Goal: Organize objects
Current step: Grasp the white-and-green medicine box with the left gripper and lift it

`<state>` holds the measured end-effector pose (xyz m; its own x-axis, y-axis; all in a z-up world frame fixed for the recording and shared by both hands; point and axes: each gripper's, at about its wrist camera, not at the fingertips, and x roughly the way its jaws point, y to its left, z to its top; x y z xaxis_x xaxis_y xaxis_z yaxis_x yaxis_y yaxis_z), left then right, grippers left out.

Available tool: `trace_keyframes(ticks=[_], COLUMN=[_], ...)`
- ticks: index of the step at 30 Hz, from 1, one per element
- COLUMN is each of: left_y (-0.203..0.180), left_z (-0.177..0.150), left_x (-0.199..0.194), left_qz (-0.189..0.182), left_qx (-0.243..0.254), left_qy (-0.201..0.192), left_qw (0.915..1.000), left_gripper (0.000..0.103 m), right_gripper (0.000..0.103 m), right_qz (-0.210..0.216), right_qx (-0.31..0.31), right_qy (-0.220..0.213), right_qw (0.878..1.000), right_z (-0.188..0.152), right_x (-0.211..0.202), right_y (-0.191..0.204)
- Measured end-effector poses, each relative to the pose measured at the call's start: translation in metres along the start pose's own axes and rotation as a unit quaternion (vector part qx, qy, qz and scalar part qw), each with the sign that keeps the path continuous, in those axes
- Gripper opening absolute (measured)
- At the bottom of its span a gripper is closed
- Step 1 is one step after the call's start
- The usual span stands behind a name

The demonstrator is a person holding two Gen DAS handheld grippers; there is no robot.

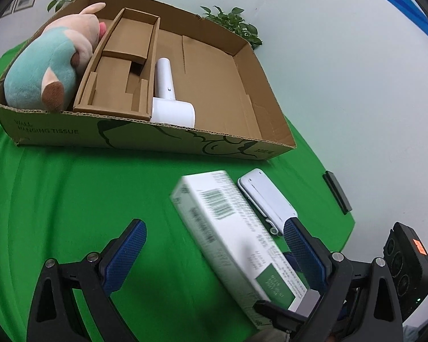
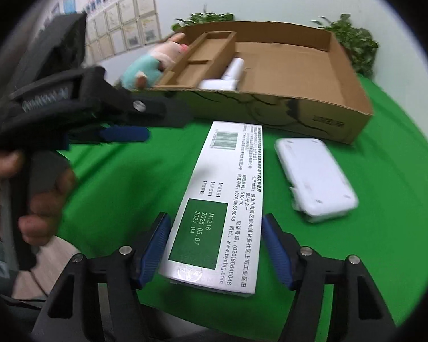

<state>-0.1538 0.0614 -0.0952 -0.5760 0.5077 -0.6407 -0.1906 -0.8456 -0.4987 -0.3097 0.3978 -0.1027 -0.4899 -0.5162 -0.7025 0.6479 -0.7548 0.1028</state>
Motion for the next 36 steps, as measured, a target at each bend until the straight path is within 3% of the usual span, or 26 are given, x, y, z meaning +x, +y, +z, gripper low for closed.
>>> trace_keyframes(ticks=[1,2,4,6,15,18,20,22,28,29,31,36], left_y=[0.001,0.002,0.002,0.003,-0.007,-0.009,-0.009,-0.01,-0.007,-0.006,-0.003,0.001], left_z=[0.0,0.0,-0.001,-0.002,-0.01,-0.013,-0.014,-0.016,-0.018,-0.017,-0.017,-0.017], left_x=[0.0,0.0,0.0,0.005,0.028,0.032,0.035,0.038,0.043,0.043,0.042,0.042], left_qz=[-0.007,-0.012,-0.017,-0.03,-0.073,-0.086,-0.084,-0.076,-0.046,-0.039,-0.038,-0.032], left_qx=[-0.002,-0.004,-0.007,-0.014,-0.024,-0.027,-0.026,-0.024,-0.022,-0.022,-0.028,-0.039], left_qy=[0.002,0.005,0.009,0.018,0.058,0.069,0.076,0.081,0.085,0.084,0.085,0.087], left_qw=[1.0,0.9999,0.9998,0.9993,0.9953,0.9935,0.9932,0.9935,0.9951,0.9954,0.9952,0.9949], left_gripper=[0.098,0.098,0.098,0.098,0.095,0.088,0.085,0.083,0.082,0.08,0.073,0.066], right_gripper=[0.067,0.08,0.094,0.102,0.101,0.096,0.079,0.069,0.065,0.052,0.041,0.043], right_qz=[0.009,0.014,0.018,0.016,0.005,0.013,0.017,0.015,0.041,0.051,0.075,0.079], right_qx=[-0.001,-0.002,-0.005,-0.007,-0.012,-0.012,-0.012,-0.009,0.036,0.048,0.079,0.088], right_qy=[-0.006,-0.011,-0.016,-0.016,-0.008,-0.004,0.002,0.01,0.01,0.01,0.008,0.012], right_qw=[1.0,1.0,1.0,1.0,1.0,1.0,1.0,1.0,0.998,0.997,0.994,0.993], right_z=[0.002,0.004,0.005,0.004,0.001,-0.001,-0.002,-0.004,0.0,0.0,0.001,0.0], right_x=[-0.001,-0.002,-0.003,-0.003,-0.003,-0.002,0.0,0.004,0.003,0.002,0.001,0.003], right_y=[0.003,0.005,0.007,0.008,0.008,0.01,0.011,0.012,0.003,0.0,-0.008,-0.008])
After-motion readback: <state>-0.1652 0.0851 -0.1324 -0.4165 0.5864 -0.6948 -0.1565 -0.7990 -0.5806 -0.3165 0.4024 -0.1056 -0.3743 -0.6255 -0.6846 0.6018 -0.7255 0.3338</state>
